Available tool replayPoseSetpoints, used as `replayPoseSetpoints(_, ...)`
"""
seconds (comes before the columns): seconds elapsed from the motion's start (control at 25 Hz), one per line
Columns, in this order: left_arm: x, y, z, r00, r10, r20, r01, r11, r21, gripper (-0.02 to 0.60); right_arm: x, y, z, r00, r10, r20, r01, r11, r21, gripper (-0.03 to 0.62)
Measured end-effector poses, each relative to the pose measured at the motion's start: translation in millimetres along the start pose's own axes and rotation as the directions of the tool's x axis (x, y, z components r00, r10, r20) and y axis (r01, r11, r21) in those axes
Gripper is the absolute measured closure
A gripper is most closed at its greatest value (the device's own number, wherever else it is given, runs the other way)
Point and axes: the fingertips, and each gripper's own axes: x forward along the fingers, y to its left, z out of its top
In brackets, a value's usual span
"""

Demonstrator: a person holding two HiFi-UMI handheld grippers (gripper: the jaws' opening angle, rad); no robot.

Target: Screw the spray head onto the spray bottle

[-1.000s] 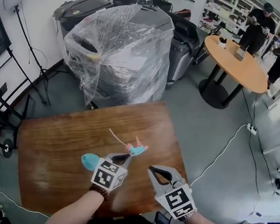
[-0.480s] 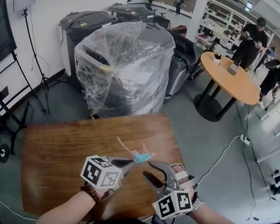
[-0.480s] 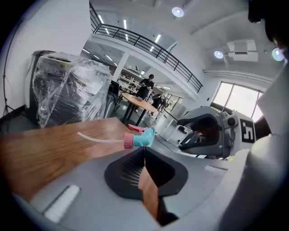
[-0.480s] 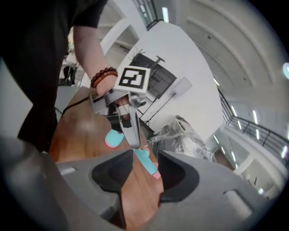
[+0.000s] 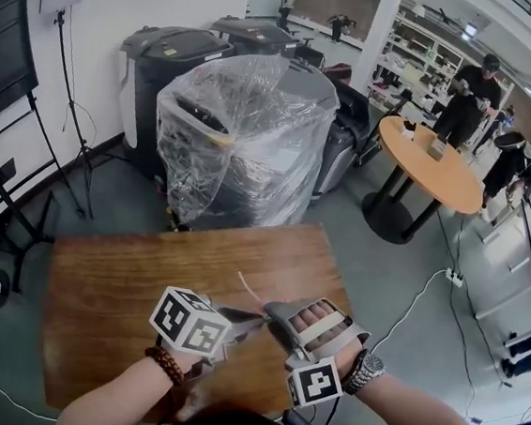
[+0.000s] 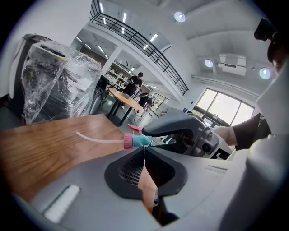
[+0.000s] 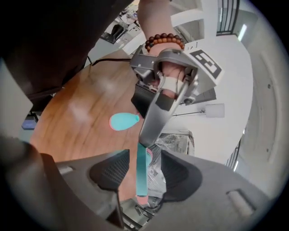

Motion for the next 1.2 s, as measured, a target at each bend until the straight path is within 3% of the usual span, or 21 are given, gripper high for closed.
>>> replayPoseSetpoints(0.32,-11.3,-10.9,-8.1,0.995,-0.104,-0.007,0.103,0.994,-0.023,0.558,9.1,-3.4,15.0,1.0,0.015,-0.007,-0.015,0.998,-0.065,0.405)
replayPoseSetpoints(0.44,-14.9,-11.5,-6.5,0.993,-0.119,-0.001,0.119,0.993,-0.019,0.558,9.0,-4.6,18.2,1.0,0.005,-0.006,-0.005,0.996,-0.092,0.476)
replayPoseSetpoints(0.72,-19.5,-12.1,-3.0,0.992,-0.123,0.014,0.123,0.992,0.014,0.552,9.7,-1.8,11.4,0.999,0.032,-0.035,-0.036,0.995,-0.097,0.477)
replayPoseSetpoints(0.88,-23.7,-9.6,-1.3,0.994,-0.104,0.026,0.103,0.994,0.037,0.421,9.3,-4.0,10.4,0.998,0.046,-0.033,-0.048,0.997,-0.065,0.478)
replayPoseSetpoints(1.04,-38.3,-7.7,2.9,0.996,-0.065,0.056,0.06,0.994,0.087,0.385,7.9,-6.1,7.9,0.997,0.066,-0.027,-0.067,0.998,-0.004,0.478)
replayPoseSetpoints(1.2,-58.7,3.7,5.9,0.995,0.039,0.088,-0.055,0.981,0.184,0.367,6.0,-9.2,3.6,0.995,0.097,-0.01,-0.096,0.989,0.11,0.478)
